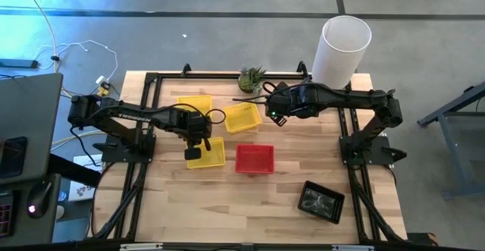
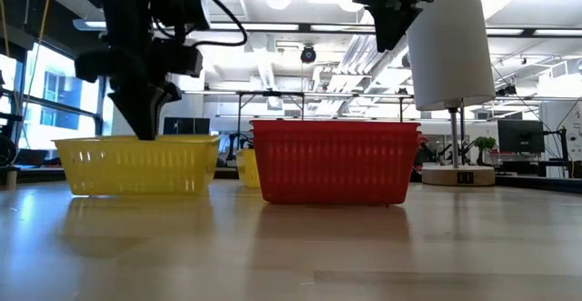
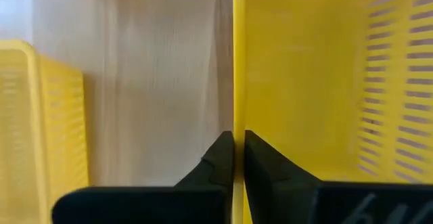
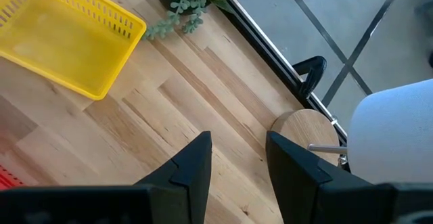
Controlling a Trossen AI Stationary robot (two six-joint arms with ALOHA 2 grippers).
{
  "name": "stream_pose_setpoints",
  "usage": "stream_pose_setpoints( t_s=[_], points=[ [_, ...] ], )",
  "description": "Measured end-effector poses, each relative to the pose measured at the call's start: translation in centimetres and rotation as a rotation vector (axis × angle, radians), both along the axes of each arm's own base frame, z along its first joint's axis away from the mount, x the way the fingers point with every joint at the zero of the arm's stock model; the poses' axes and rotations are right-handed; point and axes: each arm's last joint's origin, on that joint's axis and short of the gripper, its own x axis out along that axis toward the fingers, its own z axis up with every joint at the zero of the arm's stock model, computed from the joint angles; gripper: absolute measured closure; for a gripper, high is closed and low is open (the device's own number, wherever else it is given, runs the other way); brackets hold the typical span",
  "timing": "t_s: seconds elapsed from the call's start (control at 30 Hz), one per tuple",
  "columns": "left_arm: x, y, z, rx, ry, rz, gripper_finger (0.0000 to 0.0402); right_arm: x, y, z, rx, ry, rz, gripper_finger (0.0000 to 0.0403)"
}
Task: Stack baskets by color
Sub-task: Stack the bottom yellow bin on top of the top left yellow bin
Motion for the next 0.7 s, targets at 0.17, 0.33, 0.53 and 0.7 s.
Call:
stream_pose_setpoints(
  t_s=[0.17, 0.33, 0.53, 0.7],
  points=[
    [0.1, 0.2, 2.0, 0.011, 0.01, -0.045, 0.0401, 0.0, 0.0, 0.0, -0.004, 0.0, 0.0, 0.0277],
    [-0.3, 1.1, 4.5, 0.031, -0.007, -0.054, 0.0401, 0.0, 0.0, 0.0, -0.006, 0.001, 0.0, 0.0277],
    [-1.9, 2.7, 7.5, 0.071, -0.012, -0.04, 0.0401, 0.0, 0.0, 0.0, -0.006, 0.001, 0.0, 0.0277],
    [-3.1, 4.6, 10.2, 0.115, -0.008, -0.066, 0.0401, 0.0, 0.0, 0.0, -0.007, 0.0, -0.001, 0.0277]
  ],
)
